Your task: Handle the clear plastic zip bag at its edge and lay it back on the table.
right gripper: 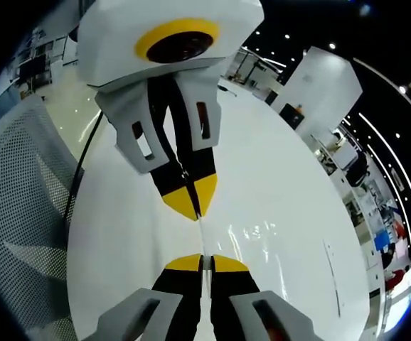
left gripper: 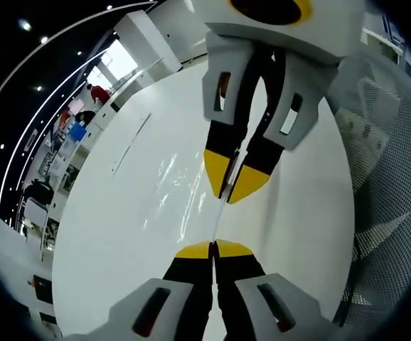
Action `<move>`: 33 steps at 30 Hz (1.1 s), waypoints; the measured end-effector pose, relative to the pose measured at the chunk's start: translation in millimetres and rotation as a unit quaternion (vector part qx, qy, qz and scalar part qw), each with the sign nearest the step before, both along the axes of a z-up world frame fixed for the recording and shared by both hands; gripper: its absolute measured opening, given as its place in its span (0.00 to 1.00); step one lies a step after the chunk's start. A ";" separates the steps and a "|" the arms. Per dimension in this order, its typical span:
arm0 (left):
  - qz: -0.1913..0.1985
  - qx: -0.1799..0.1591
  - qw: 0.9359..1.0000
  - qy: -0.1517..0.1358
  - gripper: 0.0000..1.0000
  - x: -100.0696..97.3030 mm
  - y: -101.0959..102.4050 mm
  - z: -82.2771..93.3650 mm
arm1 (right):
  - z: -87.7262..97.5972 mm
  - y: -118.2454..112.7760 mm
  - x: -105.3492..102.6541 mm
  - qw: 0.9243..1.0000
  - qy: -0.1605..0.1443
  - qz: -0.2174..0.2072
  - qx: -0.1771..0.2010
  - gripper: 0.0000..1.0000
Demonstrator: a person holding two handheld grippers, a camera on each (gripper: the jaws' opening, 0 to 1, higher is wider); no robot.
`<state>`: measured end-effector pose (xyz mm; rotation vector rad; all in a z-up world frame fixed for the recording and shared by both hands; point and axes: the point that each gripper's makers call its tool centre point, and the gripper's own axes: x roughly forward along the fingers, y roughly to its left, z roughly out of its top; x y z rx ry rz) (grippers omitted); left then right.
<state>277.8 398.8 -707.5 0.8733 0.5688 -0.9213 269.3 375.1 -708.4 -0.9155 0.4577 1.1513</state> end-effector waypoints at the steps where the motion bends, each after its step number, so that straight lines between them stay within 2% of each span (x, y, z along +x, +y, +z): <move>1: 0.000 0.000 1.000 0.000 0.00 0.1 0.3 -0.1 | -0.4 -1.0 0.4 1.000 0.001 -0.002 0.000 0.00; 33: 0.006 0.008 1.000 0.005 0.00 -1.9 3.8 -2.3 | -5.1 -21.9 -1.2 1.000 0.005 -0.025 -0.008 0.00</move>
